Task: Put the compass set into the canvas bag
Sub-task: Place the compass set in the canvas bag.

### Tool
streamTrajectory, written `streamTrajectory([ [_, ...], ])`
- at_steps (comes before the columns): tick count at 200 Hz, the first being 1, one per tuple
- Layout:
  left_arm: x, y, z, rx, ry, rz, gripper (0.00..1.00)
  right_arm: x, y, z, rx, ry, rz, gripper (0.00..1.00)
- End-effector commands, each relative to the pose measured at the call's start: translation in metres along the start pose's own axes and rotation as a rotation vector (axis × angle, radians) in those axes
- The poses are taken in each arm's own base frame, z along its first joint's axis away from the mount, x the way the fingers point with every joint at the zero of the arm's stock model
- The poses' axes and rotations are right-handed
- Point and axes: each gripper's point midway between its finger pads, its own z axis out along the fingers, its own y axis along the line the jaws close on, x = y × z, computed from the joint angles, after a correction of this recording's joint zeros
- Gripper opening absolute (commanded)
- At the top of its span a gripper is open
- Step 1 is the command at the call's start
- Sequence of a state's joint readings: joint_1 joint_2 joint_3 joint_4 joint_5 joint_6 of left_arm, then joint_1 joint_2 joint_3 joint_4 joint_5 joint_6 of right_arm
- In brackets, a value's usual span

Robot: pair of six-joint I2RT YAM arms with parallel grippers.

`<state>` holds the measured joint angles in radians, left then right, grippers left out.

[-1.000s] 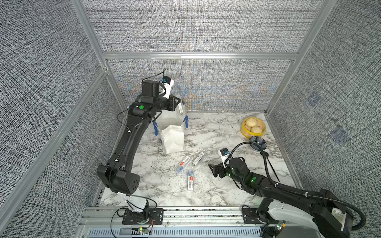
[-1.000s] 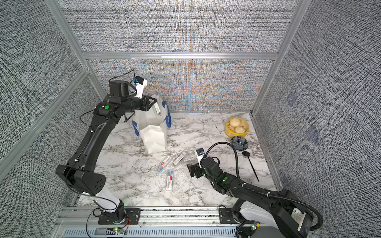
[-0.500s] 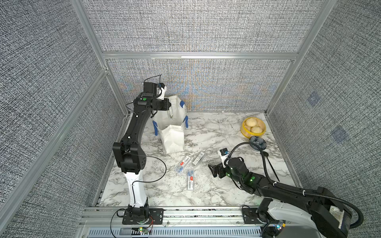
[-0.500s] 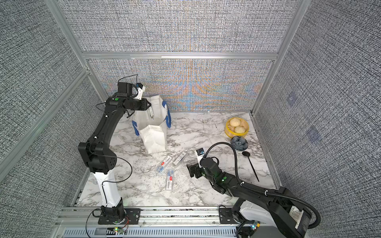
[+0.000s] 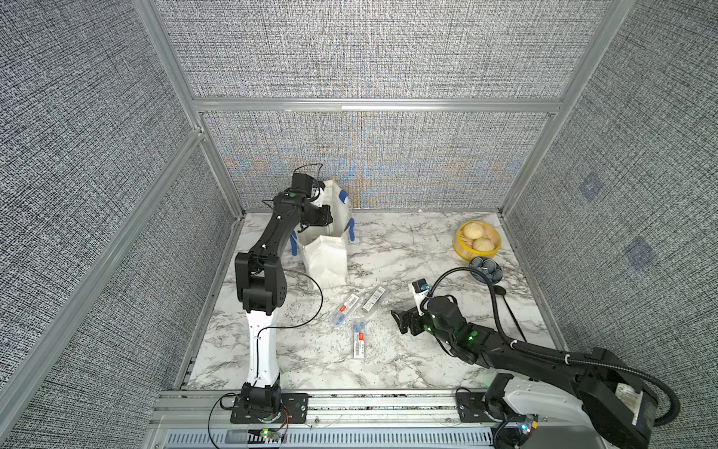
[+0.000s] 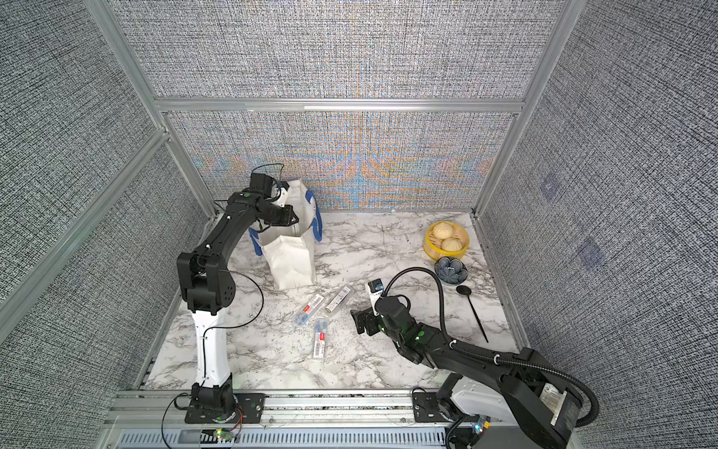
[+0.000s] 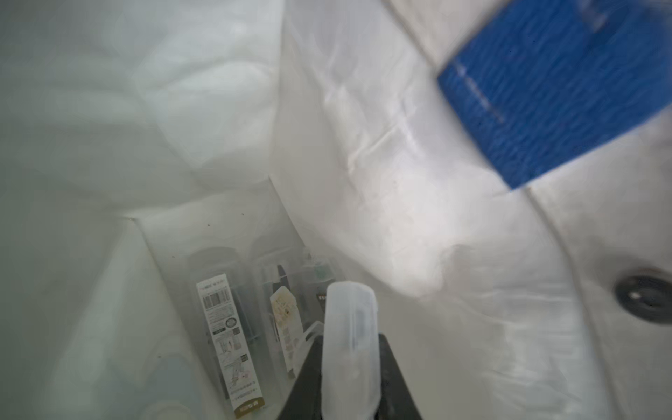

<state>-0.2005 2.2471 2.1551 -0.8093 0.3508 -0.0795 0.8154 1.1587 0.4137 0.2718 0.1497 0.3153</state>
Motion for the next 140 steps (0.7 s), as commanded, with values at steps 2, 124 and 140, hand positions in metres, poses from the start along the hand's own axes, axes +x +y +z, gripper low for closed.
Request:
streamTrajectory([
  [2,0.007,0.001,0.009,0.006,0.023,-0.003,0.13,-0.004,0.003,0.002,-0.007,-0.008,0.005,0.96],
  [124,0.013,-0.002,0.007,0.01,0.032,-0.007,0.35,0.0,0.002,0.006,0.007,0.026,0.004,0.95],
  [140,0.009,-0.007,0.0,0.02,0.017,-0.001,0.36,0.0,0.001,0.007,0.009,0.031,0.004,0.95],
])
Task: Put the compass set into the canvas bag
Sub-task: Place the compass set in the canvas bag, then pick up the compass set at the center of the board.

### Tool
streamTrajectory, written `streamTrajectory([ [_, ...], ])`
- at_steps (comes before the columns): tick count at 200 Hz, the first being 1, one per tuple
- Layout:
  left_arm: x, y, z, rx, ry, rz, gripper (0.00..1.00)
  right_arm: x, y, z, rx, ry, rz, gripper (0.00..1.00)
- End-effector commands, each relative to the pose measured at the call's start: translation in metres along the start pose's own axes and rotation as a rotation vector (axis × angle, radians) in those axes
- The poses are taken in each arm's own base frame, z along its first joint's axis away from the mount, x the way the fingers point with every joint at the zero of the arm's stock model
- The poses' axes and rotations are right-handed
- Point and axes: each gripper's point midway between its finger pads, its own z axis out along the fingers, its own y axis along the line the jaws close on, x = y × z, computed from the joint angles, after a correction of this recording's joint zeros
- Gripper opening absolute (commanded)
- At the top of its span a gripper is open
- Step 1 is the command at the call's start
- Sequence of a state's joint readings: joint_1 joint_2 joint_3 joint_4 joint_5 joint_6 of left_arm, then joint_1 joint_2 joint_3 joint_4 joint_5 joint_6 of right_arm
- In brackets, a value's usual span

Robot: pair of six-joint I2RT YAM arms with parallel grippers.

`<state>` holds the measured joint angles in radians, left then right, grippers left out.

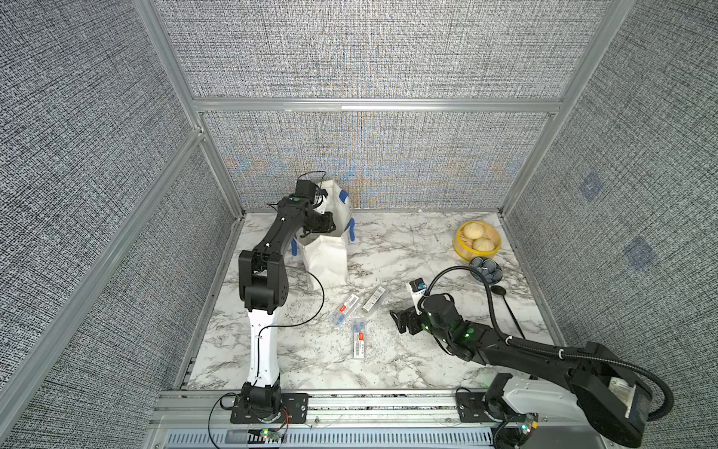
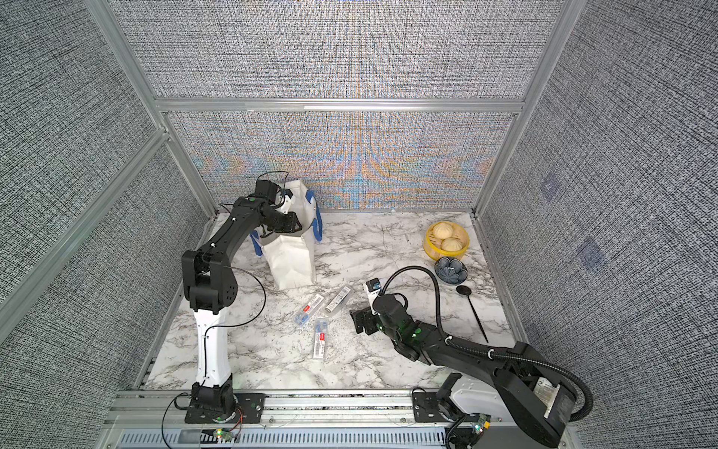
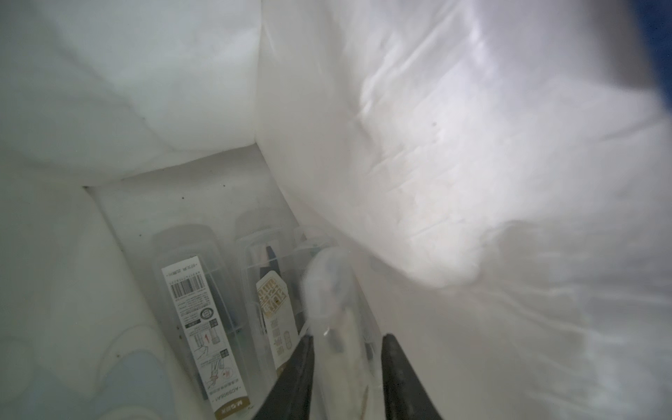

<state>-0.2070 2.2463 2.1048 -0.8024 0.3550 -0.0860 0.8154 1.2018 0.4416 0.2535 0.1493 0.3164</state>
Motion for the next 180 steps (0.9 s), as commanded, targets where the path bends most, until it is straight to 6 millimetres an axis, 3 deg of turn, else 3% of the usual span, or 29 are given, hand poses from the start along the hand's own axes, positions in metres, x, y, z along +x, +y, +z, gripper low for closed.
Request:
streamTrajectory([
  [1,-0.007,-0.008,-0.012,0.015,-0.027,0.016,0.37,-0.003,0.001,0.001,-0.001,-0.001,0.007,0.95],
  [56,-0.026,-0.03,-0.052,0.041,-0.108,0.055,0.4,-0.001,0.001,0.003,0.006,0.02,0.005,0.95],
  [103,-0.035,-0.074,-0.105,0.07,-0.194,0.137,0.4,-0.001,0.001,0.002,0.014,0.049,-0.027,0.95],
  [108,-0.032,-0.077,-0.104,0.072,-0.188,0.139,0.4,-0.001,0.001,0.002,0.018,0.056,-0.033,0.95],
  [116,-0.033,-0.088,-0.123,0.075,-0.221,0.161,0.4,-0.001,0.0,0.001,0.021,0.062,-0.038,0.95],
  [147,-0.013,-0.11,-0.154,0.088,-0.285,0.194,0.41,-0.006,0.006,-0.001,0.006,0.092,-0.027,0.95],
  [180,0.027,-0.125,-0.153,0.165,-0.319,0.168,0.41,0.003,0.014,0.001,0.021,0.22,0.074,0.93],
])
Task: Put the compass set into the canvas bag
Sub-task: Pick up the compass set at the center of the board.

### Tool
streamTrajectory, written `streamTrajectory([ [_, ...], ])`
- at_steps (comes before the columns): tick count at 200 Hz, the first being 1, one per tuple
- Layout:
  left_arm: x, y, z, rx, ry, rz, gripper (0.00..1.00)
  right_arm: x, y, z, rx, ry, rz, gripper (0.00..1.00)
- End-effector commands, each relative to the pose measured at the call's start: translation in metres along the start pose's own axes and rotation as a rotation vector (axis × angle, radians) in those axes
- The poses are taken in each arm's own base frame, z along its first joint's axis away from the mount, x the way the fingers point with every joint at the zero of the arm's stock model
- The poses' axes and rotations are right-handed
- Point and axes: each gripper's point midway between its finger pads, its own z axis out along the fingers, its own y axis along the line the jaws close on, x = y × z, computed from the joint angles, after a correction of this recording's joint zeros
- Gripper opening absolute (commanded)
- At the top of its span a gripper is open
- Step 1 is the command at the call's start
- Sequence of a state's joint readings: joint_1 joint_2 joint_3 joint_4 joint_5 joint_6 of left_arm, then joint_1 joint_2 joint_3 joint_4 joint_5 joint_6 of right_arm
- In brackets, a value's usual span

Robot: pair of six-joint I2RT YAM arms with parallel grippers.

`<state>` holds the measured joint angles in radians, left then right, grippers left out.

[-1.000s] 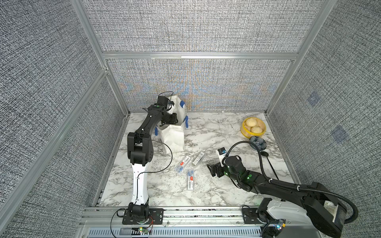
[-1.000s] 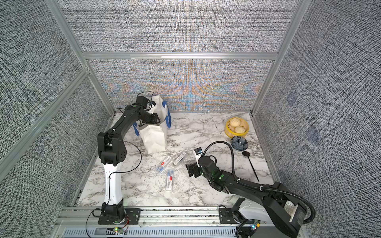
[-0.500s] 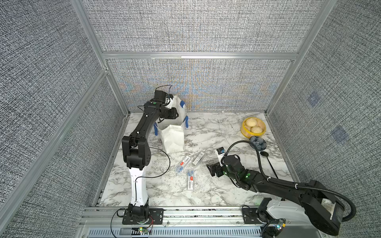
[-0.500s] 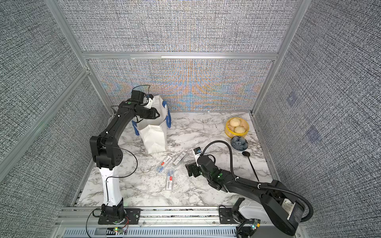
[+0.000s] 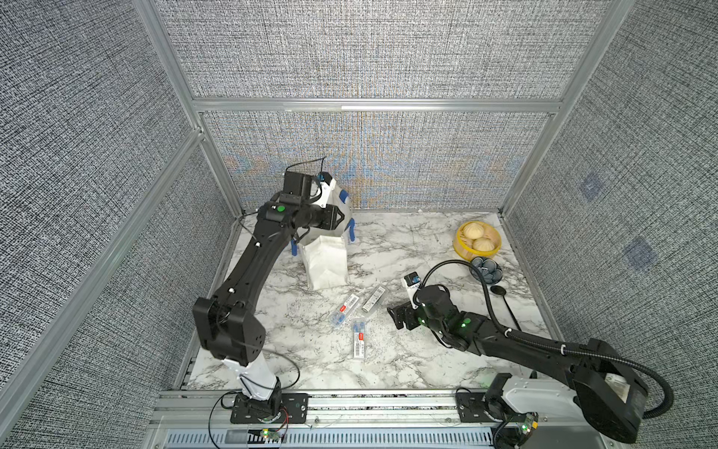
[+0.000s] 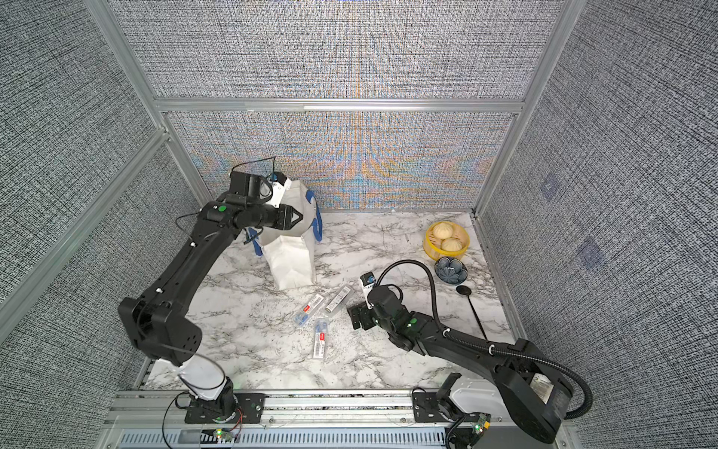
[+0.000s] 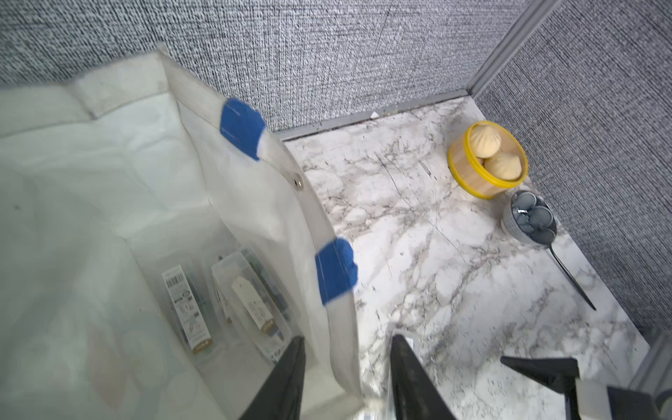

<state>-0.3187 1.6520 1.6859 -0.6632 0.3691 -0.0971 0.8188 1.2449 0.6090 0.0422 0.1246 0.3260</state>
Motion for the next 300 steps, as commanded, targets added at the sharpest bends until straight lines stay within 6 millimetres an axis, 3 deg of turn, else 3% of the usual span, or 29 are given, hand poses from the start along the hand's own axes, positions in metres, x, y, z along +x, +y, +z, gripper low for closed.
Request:
streamTrajectory([
  [1,0.007,-0.015,-0.001,0.056,-0.068,-0.015,0.41,0.02,0.003,0.001,0.016,0.136,0.08,0.93],
  [24,0.03,-0.02,-0.007,0.068,-0.084,-0.025,0.41,0.033,0.024,0.005,0.021,0.22,0.076,0.91],
  [51,0.044,-0.017,-0.017,0.036,-0.102,-0.01,0.42,0.046,0.057,0.01,0.027,0.325,0.022,0.91],
  [77,0.048,-0.02,-0.019,0.049,-0.092,-0.021,0.43,0.061,0.087,0.019,0.026,0.415,-0.033,0.91],
  [85,0.048,-0.021,-0.02,0.055,-0.095,-0.027,0.43,0.055,0.101,0.023,0.012,0.419,-0.039,0.9],
  [133,0.049,-0.021,-0.025,0.055,-0.09,-0.029,0.46,0.078,0.126,0.033,0.038,0.554,-0.101,0.88],
  [195,0.049,-0.017,-0.024,0.054,-0.083,-0.04,0.46,0.106,0.126,0.044,0.091,0.661,-0.143,0.74],
  [230,0.049,-0.015,-0.024,0.057,-0.082,-0.045,0.47,0.112,0.117,0.045,0.113,0.674,-0.148,0.55],
  [261,0.049,-0.015,-0.024,0.058,-0.078,-0.047,0.47,0.109,0.113,0.045,0.093,0.652,-0.14,0.42],
  [300,0.049,-0.018,-0.023,0.078,-0.08,-0.05,0.48,0.094,0.106,0.045,0.068,0.546,-0.146,0.38],
])
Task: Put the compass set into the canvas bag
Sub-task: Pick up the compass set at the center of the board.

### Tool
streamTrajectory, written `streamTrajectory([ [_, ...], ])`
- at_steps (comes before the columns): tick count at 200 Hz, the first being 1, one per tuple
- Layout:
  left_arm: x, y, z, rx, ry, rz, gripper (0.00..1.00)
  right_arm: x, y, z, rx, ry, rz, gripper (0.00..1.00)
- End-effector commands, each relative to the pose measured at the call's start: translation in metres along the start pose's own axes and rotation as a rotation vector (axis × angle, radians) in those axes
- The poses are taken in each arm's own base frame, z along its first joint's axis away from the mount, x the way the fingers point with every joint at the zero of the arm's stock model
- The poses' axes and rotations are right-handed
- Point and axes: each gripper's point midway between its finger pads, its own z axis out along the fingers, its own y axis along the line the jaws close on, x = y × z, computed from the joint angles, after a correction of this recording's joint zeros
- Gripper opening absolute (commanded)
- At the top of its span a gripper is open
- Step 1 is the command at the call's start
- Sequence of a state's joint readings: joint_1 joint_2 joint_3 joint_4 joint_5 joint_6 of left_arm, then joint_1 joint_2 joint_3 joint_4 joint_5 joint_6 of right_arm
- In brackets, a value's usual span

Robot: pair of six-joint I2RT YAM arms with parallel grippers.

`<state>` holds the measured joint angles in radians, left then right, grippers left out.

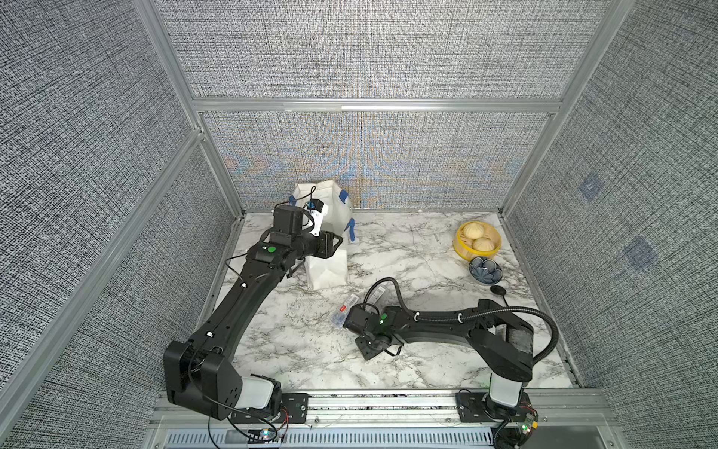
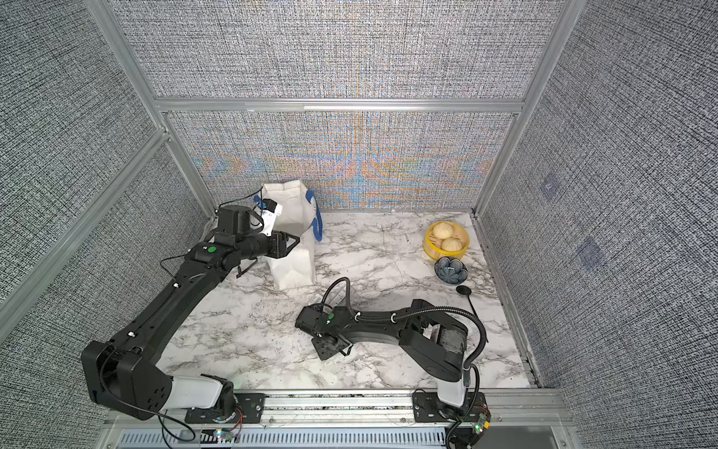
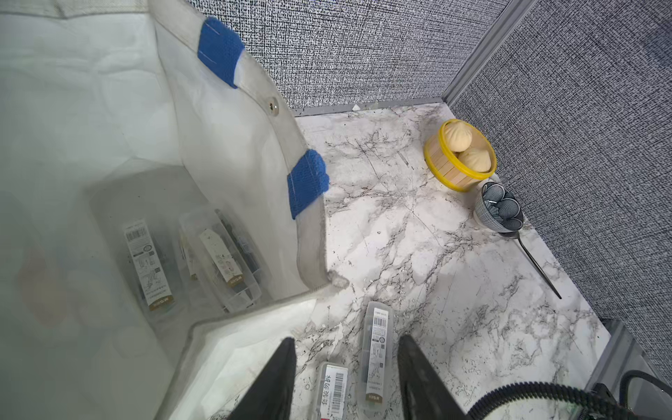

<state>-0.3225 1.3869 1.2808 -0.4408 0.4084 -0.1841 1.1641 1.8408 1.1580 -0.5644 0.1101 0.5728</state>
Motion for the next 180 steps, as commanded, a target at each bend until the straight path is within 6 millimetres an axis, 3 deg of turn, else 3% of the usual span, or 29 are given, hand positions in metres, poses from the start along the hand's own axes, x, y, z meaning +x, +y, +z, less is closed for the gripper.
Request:
streamTrajectory([
  [1,-0.002,-0.005,0.0,0.029,-0.008,0.001,0.48,-0.015,-0.003,-0.007,-0.008,-0.092,-0.013,0.37],
  [18,-0.004,-0.008,0.001,0.051,-0.018,-0.006,0.48,-0.026,-0.009,-0.015,-0.012,-0.18,-0.03,0.29],
  [45,-0.006,-0.013,0.0,0.078,-0.026,-0.013,0.48,-0.052,-0.025,-0.041,0.0,-0.344,-0.025,0.26],
  [50,-0.007,-0.014,0.0,0.081,-0.028,-0.014,0.48,-0.047,-0.032,-0.039,0.01,-0.352,-0.028,0.25],
  [90,0.0,-0.03,0.0,0.127,-0.002,-0.008,0.5,-0.076,-0.057,-0.089,0.021,-0.612,-0.01,0.23],
  [135,0.018,-0.063,0.019,0.196,0.049,0.001,0.57,-0.106,-0.084,-0.135,0.028,-0.791,0.027,0.23],
  [180,0.03,-0.089,0.047,0.268,0.099,-0.002,0.61,-0.12,-0.094,-0.155,-0.007,-0.844,0.049,0.23],
])
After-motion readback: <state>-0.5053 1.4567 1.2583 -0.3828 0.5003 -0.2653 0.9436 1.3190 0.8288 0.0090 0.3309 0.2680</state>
